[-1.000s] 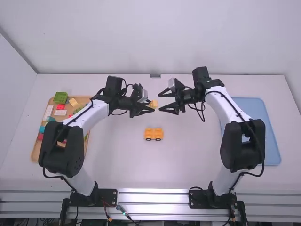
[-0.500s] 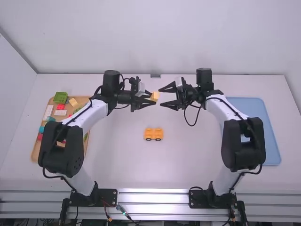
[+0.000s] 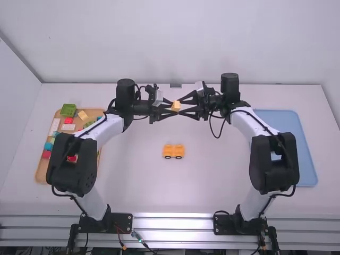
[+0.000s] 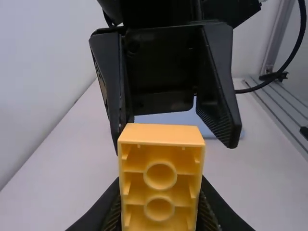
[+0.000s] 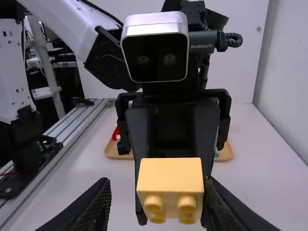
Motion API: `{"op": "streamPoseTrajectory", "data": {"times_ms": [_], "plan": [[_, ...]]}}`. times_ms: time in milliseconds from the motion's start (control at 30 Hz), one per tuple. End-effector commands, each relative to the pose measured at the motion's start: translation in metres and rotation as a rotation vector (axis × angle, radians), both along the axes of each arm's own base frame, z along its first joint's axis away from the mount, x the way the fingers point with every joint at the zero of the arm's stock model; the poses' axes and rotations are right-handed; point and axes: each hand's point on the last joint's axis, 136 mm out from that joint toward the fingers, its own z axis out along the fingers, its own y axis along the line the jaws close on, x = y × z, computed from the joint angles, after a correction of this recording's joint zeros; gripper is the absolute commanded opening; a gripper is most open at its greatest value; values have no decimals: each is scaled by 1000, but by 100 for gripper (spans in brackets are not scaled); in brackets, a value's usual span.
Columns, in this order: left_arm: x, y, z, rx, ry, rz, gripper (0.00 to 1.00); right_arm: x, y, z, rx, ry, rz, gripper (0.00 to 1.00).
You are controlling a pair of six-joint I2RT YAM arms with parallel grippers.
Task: Assemble lego blocks to make yellow taxi
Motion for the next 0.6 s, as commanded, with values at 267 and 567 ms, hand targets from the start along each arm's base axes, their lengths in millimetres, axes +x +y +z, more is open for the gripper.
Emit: {"op": "streamPoseTrajectory", "data": {"times_ms": [267,567], "plan": [[0,-4,-2,-9,48,0,2,-5,0,-1,11,19,24,46],[0,-4,-2,-11,60,-1,2,-4,0,-1,8,16,18,41]]}}
